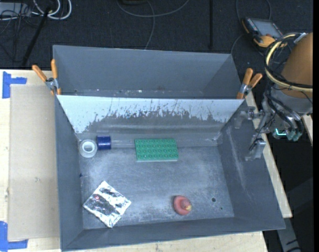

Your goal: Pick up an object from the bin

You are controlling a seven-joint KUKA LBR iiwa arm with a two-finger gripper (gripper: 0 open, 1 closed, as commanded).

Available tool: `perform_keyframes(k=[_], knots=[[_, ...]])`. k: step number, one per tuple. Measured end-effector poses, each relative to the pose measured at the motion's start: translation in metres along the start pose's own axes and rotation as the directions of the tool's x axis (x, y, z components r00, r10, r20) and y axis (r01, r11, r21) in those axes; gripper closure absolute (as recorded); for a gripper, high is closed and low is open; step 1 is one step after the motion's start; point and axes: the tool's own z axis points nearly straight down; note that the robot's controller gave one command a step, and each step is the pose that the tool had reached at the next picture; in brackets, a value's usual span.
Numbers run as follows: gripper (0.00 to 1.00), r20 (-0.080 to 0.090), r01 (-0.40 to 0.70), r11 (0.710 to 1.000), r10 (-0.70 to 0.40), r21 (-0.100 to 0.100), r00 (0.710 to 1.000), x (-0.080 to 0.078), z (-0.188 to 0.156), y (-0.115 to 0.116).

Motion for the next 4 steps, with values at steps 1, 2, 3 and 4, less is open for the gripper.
perform_keyframes(k=[1,2,3,4], knots=[[0.00,-0.008,0.085,0.996,-0.086,-0.004,0.996,0.103,0.087,0.042],[0.00,-0.001,0.131,0.991,-0.131,-0.004,0.991,0.102,0.149,0.107],[0.00,0.008,0.340,0.940,-0.340,0.003,0.940,0.104,0.099,0.119],[0.00,0.001,0.698,0.716,-0.698,0.001,0.716,0.087,0.162,0.182]])
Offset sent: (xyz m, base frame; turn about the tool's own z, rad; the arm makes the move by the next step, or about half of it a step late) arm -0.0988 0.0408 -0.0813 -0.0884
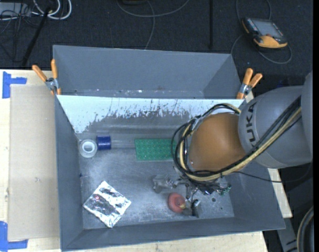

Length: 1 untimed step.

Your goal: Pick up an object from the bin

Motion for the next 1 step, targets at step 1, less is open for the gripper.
perform_keyframes(k=[1], knots=[[1.00,0.002,0.001,1.000,-0.001,0.002,1.000,0.0000,-0.0008,-0.0006]])
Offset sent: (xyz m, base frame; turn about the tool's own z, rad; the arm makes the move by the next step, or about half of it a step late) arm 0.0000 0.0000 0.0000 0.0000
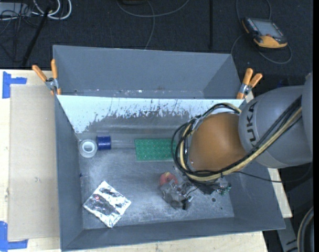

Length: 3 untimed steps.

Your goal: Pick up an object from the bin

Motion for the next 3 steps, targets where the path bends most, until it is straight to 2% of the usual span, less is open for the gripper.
perform_keyframes(k=[1,2,3], knots=[[1.00,0.003,0.365,0.931,-0.365,0.005,0.931,-0.053,-0.058,-0.033],[0.00,0.002,0.360,0.933,-0.360,0.001,0.933,-0.051,-0.056,-0.033],[0.00,-0.001,0.528,0.849,-0.528,-0.004,0.849,-0.052,0.000,-0.030]])
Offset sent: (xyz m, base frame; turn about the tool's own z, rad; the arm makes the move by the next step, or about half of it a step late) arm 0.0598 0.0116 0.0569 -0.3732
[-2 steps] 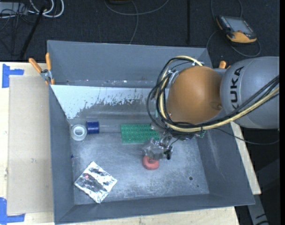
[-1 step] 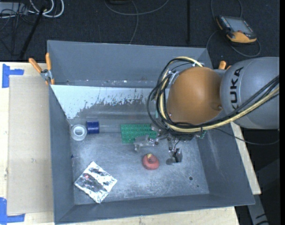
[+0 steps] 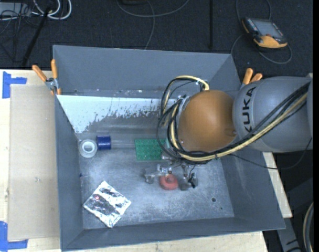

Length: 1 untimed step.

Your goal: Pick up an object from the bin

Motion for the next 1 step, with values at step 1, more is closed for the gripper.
perform_keyframes(k=[1], knots=[[1.00,0.003,-0.003,1.000,0.003,0.003,1.000,-0.0009,-0.0020,-0.0009]])
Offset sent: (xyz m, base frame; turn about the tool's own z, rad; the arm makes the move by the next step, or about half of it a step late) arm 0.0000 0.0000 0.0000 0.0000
